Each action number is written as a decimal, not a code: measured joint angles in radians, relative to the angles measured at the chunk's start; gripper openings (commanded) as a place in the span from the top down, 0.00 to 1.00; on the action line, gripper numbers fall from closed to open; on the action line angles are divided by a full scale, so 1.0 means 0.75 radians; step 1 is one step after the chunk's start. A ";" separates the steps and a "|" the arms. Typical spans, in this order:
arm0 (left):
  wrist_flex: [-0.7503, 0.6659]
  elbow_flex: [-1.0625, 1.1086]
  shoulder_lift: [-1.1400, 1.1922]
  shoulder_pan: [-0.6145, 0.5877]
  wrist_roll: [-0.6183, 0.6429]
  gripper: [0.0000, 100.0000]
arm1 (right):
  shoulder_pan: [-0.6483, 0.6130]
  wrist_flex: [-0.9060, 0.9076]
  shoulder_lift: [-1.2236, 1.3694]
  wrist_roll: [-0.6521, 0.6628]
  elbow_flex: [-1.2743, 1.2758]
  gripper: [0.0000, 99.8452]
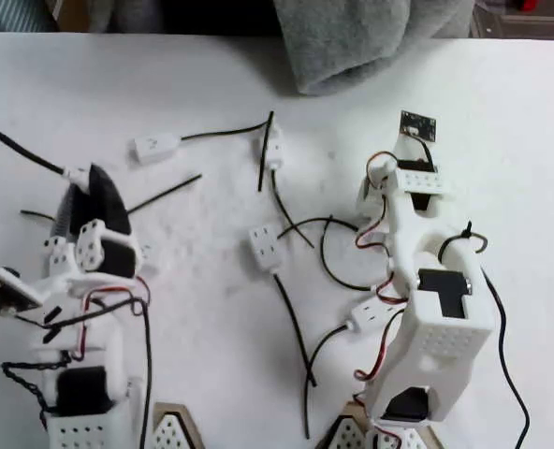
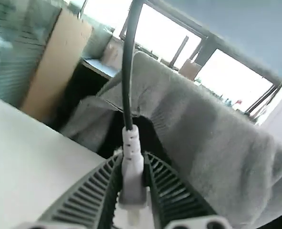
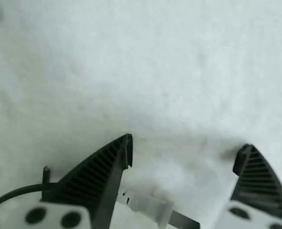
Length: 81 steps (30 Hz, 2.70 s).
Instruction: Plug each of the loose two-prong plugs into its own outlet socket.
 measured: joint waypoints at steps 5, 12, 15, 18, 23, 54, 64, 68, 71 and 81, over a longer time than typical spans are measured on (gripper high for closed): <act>-0.254 0.125 0.000 0.006 0.663 0.98 | 0.000 0.000 0.000 0.000 0.000 0.66; -0.391 0.196 0.000 0.045 1.017 0.98 | 0.000 0.018 -0.002 0.000 0.004 0.66; -0.393 0.198 0.000 0.143 1.023 0.98 | -0.033 0.102 -0.061 0.000 -0.010 0.66; -0.393 0.198 0.000 0.243 1.023 0.98 | -0.108 0.233 -0.211 0.000 -0.047 0.66; -0.393 0.200 0.000 0.378 1.023 0.98 | -0.329 0.450 -0.524 0.057 -0.094 0.66; -0.266 0.207 0.000 0.610 0.927 0.98 | -0.869 1.074 -0.524 0.741 -0.673 0.66; -0.229 0.207 0.000 0.612 0.917 0.98 | -0.831 1.082 -0.217 0.751 -1.000 0.66; -0.229 0.207 0.000 0.616 0.917 0.98 | -0.781 1.080 -0.104 0.749 -1.168 0.66; -0.229 0.207 0.000 0.616 0.917 0.98 | -0.779 1.080 -0.059 0.749 -1.246 0.66; -0.203 0.207 0.000 0.642 0.925 0.98 | -0.739 1.074 -0.055 0.745 -1.279 0.66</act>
